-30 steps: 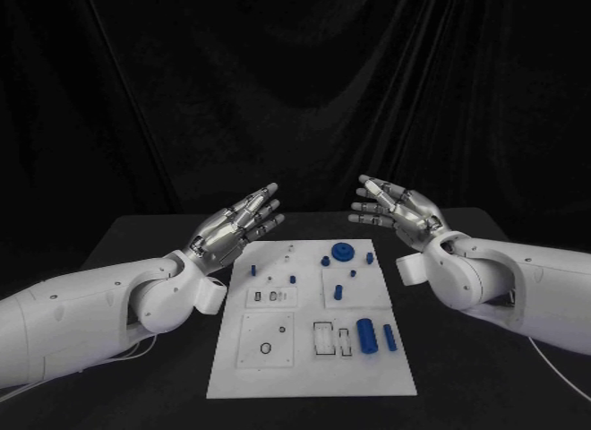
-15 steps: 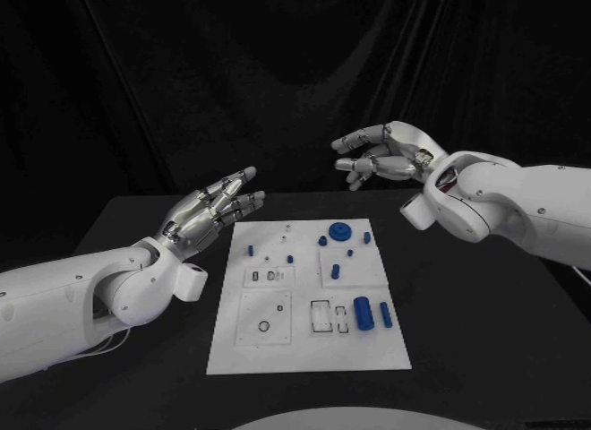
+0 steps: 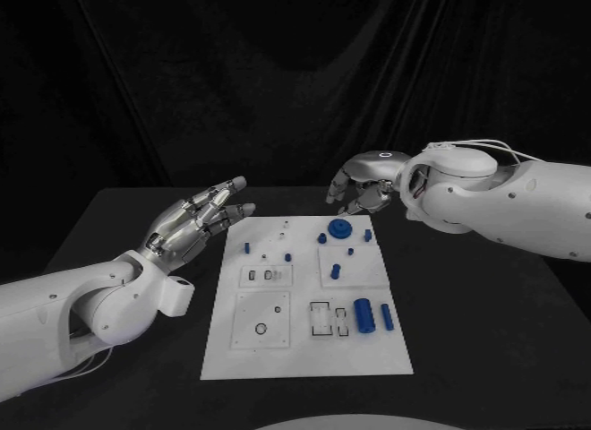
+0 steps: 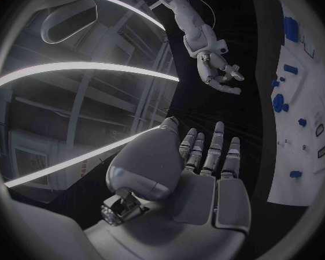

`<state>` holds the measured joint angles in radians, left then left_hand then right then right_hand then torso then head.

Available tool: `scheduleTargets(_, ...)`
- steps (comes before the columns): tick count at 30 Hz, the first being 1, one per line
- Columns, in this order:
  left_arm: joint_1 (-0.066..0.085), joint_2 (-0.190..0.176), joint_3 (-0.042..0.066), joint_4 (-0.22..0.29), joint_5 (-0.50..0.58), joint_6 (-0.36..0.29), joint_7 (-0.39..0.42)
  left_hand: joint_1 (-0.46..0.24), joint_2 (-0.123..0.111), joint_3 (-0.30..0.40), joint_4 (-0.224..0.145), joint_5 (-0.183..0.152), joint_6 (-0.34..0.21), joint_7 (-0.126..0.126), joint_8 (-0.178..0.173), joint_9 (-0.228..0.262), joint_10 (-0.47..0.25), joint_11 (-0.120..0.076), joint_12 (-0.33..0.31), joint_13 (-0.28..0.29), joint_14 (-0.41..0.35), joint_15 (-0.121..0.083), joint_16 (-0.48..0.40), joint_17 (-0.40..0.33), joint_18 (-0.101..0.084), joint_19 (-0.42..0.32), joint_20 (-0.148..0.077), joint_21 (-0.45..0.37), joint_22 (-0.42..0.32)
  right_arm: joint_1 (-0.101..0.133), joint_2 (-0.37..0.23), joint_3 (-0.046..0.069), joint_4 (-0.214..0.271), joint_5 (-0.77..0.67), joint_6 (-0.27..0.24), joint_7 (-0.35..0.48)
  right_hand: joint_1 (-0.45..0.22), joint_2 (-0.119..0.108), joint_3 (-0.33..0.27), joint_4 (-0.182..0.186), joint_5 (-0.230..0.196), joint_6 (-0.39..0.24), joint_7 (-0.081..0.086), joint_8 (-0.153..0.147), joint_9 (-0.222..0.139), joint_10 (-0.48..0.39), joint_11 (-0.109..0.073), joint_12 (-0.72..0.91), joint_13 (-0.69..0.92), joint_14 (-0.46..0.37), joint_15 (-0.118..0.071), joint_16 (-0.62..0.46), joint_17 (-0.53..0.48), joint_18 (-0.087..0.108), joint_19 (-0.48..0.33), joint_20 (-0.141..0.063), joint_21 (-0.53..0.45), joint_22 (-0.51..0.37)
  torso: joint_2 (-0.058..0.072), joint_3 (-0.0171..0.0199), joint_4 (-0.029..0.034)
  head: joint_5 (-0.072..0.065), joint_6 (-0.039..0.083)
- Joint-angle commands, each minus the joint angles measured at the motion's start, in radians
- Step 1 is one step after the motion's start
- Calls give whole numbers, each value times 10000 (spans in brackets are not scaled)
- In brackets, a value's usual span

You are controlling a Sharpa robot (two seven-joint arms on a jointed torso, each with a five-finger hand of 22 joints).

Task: Assemble the parts on the task board

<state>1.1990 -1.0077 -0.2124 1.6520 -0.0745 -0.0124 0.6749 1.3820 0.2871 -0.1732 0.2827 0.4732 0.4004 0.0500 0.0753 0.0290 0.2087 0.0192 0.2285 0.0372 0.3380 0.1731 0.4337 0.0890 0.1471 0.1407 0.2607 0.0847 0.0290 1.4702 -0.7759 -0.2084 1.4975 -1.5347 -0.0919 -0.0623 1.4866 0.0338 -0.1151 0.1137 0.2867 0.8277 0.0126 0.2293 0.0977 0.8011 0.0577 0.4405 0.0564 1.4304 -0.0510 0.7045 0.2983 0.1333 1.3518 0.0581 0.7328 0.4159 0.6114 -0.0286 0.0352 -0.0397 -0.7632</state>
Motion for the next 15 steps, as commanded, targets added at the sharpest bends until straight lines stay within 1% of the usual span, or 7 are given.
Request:
scheduleTargets(1, 32, -23, 10, 39, -39, 393, 699, 164, -1, 292, 90, 157, 106, -25, 82, 188, -43, -18, 194, 123, -68, -108, 84, -4, 235, 96, -5, 62, 89, 4, 61, 10, -18, -2311, 807, -944, 1, -415, 451, -54, 315, 161, -82, -182, 255, 371, -40, -277, 170, 131, -27, 422, 414, 323, 60, -89, 943, 710, 338, -68, 207, -187, 74)
scheduleTargets(2, 32, -28, 10, 31, -39, 425, 702, 186, -1, 308, 91, 171, 103, -26, 76, 186, -71, -19, 190, 118, -117, -113, 65, -22, 240, 85, -5, 55, 84, -7, 89, 10, -31, -2427, 815, -971, 6, -427, 537, -61, 342, 180, -115, -193, 301, 413, -67, -317, 177, 109, -47, 490, 495, 306, 33, -94, 1083, 873, 415, -74, 282, -267, 122)
scheduleTargets(6, 33, -43, 10, -4, -39, 530, 716, 225, 0, 344, 94, 203, 82, -26, 58, 181, -125, -18, 200, 110, -260, -122, -4, -69, 251, 53, -2, 32, 70, -77, 204, 10, -147, -2667, 765, -969, -39, -606, 879, -72, 544, 245, -163, -230, 532, 585, -112, -399, 258, -24, -95, 892, 972, 271, -153, -123, 1541, 1398, 513, -83, 384, -413, 145)
scheduleTargets(8, 33, -43, 10, -12, -39, 564, 725, 236, 0, 354, 93, 219, 107, -24, 61, 184, -131, -17, 210, 110, -286, -123, -10, -79, 253, 47, -2, 27, 68, -121, 256, 10, -214, -2720, 696, -943, -72, -721, 1084, -71, 771, 297, -157, -228, 672, 650, -122, -402, 321, -119, -93, 1042, 1167, 281, -279, -138, 1681, 1556, 624, -104, 494, -534, 229)
scheduleTargets(11, 33, -41, 10, -5, -39, 605, 728, 254, 0, 370, 91, 244, 109, -21, 59, 185, -143, -11, 219, 110, -312, -124, -9, -89, 257, 42, 0, 23, 65, -186, 309, 10, -295, -2771, 562, -887, -105, -850, 1331, -69, 1050, 269, -151, -264, 806, 635, -109, -395, 401, -200, -92, 1189, 1371, 280, -399, -136, 1823, 1726, 714, -114, 574, -596, 313)
scheduleTargets(13, 33, -50, 10, 6, -39, 626, 718, 265, -1, 379, 90, 261, 122, -17, 59, 186, -148, -7, 228, 110, -325, -124, -8, -95, 259, 39, 1, 20, 63, -229, 348, 10, -347, -2791, 475, -842, -150, -946, 1520, -57, 1304, 242, -163, -294, 894, 602, -107, -381, 463, -223, -88, 1348, 1590, 276, -459, -137, 1951, 1890, 840, -136, 680, -682, 439)
scheduleTargets(15, 33, -71, 10, 19, -39, 642, 702, 271, -3, 383, 90, 268, 119, -15, 58, 186, -146, -4, 238, 111, -353, -125, -32, -104, 260, 35, 2, 17, 62, -265, 406, 10, -419, -2802, 371, -785, -180, -1026, 1686, -52, 1517, 236, -158, -310, 964, 569, -104, -367, 513, -251, -88, 1448, 1731, 272, -513, -132, 2031, 1994, 880, -144, 724, -731, 482)
